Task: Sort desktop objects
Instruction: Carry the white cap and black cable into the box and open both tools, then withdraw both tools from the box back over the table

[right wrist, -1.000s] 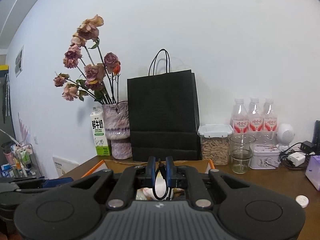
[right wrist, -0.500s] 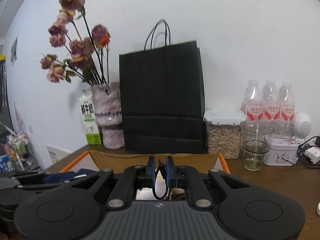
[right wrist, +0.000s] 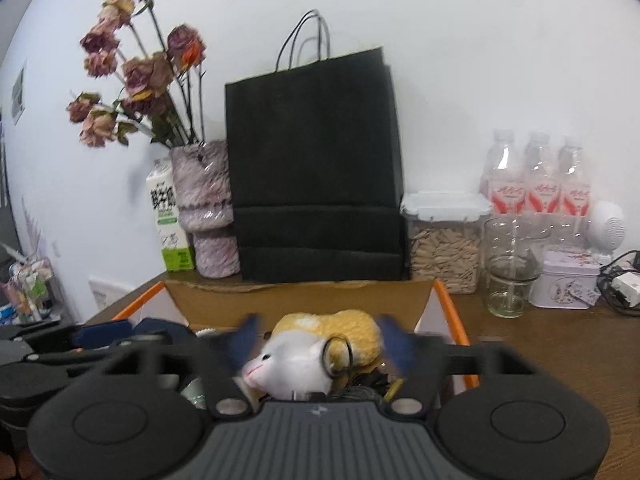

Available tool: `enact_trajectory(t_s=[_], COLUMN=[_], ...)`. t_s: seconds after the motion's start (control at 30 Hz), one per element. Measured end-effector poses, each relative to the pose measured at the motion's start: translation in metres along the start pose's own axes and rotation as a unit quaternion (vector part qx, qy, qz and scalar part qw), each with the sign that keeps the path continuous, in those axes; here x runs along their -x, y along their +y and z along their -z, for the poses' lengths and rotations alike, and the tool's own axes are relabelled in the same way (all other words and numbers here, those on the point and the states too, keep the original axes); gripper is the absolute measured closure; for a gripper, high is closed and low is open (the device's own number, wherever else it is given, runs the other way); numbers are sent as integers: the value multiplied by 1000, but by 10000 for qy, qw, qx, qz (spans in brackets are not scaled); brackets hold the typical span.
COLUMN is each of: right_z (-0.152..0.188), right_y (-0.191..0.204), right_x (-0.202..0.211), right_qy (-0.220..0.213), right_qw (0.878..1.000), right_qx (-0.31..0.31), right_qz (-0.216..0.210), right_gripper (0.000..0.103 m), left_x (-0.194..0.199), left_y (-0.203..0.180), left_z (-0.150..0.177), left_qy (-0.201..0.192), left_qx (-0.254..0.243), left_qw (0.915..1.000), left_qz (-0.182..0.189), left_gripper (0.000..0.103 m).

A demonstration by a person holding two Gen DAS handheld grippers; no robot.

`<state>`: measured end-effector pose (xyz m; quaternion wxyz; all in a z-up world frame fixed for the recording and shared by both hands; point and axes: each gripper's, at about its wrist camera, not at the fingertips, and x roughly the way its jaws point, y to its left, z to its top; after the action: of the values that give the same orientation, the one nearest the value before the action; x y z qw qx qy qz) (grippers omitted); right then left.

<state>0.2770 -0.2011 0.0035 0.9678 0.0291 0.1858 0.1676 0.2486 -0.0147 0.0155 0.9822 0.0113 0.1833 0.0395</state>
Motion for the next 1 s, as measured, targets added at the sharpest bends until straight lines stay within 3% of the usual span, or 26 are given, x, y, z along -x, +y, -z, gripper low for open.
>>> enact_trajectory(t_s=[0.07, 0.1, 0.13, 0.53, 1.0], right_z=[-2, -2, -2, 3, 32], right_y=[-2, -2, -2, 8, 32], right_x=[2, 3, 4, 22, 80], right_qy=[-10, -16, -27, -5, 266], right_qw=[10000, 10000, 10000, 10000, 9991], right_qx=[-33, -49, -57, 42, 306], right_qz=[-6, 0, 30, 76, 126], right_gripper=[10, 2, 0, 0, 0], left_x=[5, 8, 9, 30, 89], left_y=[1, 2, 2, 8, 18], left_z=[0, 0, -1, -2, 24], left_qy=[-193, -256, -298, -436, -197], left_qx=[-17, -22, -33, -15, -42], left_qw=[9998, 9996, 9995, 9990, 9998], left_qz=[-54, -70, -131, -134, -20], left_gripper=[0, 0, 0, 0, 0])
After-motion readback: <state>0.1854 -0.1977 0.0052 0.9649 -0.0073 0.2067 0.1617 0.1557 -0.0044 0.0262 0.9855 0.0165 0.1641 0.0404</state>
